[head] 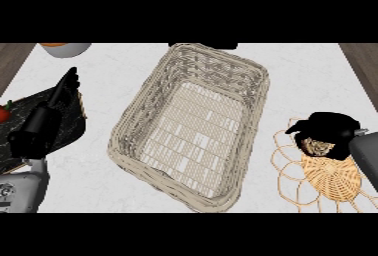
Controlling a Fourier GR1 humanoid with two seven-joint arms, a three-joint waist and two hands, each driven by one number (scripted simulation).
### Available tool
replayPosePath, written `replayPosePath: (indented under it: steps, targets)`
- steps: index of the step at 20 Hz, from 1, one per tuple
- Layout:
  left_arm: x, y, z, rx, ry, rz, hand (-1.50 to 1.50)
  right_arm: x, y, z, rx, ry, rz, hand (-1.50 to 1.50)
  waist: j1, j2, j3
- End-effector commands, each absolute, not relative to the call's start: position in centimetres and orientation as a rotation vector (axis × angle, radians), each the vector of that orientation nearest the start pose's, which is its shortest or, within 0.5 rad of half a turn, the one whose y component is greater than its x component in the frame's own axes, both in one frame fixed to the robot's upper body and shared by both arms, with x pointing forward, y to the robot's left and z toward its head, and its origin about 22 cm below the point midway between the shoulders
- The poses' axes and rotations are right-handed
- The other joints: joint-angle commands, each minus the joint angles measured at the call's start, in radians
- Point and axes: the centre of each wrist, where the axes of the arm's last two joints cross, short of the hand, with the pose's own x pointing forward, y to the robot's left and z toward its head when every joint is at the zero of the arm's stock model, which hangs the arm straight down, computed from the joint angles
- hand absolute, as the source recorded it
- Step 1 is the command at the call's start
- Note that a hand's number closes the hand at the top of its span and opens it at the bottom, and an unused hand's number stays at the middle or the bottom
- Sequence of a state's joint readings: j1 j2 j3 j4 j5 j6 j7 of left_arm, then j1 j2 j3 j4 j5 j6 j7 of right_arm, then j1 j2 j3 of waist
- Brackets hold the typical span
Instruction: Pick the cupcake from the placemat and place it in the basket
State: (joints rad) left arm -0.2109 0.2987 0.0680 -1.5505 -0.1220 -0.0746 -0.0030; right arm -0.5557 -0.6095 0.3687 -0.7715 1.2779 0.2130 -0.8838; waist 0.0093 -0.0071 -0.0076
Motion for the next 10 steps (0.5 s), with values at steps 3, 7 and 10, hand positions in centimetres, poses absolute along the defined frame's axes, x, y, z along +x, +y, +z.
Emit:
replayPosePath:
  steps: [3, 7, 10]
  targets:
    - [28.6, 30.1, 8.8, 0.31, -1.715, -0.387, 0.0, 33.6, -33.7, -1.4, -0.21, -1.04, 2.28, 1.5, -0.002, 0.007, 0.008]
    - [29.0, 30.0, 6.4, 0.302, -1.728, -0.358, 0.0, 35.0, -34.8, 1.1, -0.256, -1.193, 2.27, 1.5, -0.006, 0.008, 0.008]
    - [28.7, 30.1, 6.7, 0.329, -1.686, -0.369, 0.0, 33.3, -37.3, -0.3, -0.539, -1.103, 1.905, 1.5, -0.041, -0.001, 0.007]
